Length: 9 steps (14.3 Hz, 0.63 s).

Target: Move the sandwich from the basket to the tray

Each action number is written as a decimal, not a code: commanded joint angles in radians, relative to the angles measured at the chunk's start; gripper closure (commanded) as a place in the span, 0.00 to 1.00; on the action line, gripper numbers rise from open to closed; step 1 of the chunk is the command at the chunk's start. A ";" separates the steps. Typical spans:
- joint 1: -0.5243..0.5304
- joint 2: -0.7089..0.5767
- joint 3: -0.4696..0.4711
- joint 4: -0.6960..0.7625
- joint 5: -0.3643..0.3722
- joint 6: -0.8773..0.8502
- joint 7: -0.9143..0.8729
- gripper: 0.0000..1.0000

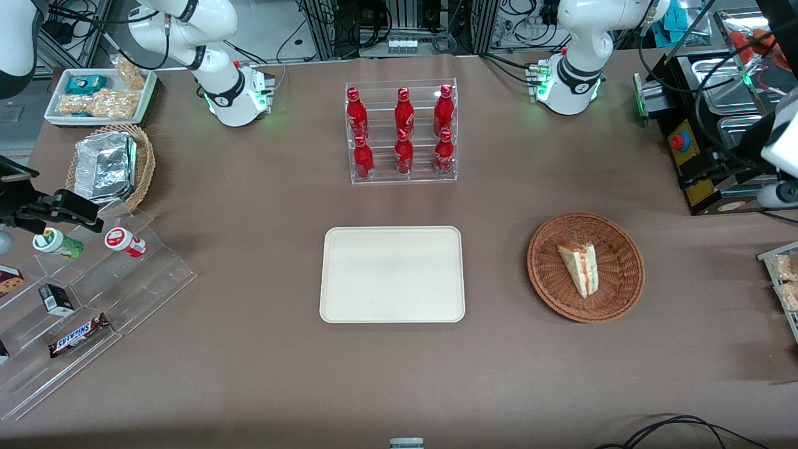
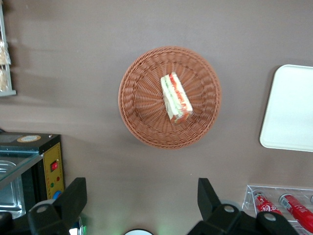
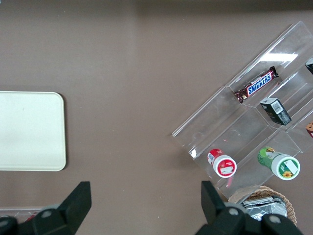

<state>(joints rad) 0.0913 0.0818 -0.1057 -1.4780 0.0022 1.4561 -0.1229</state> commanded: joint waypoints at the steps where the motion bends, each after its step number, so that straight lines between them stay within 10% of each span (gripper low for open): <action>1: 0.034 0.065 -0.002 -0.002 -0.027 0.003 0.005 0.00; 9: 0.034 0.188 -0.002 -0.177 -0.077 0.330 -0.202 0.00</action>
<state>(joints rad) 0.1246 0.2859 -0.1062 -1.5559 -0.0377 1.6743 -0.2800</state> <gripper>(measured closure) 0.000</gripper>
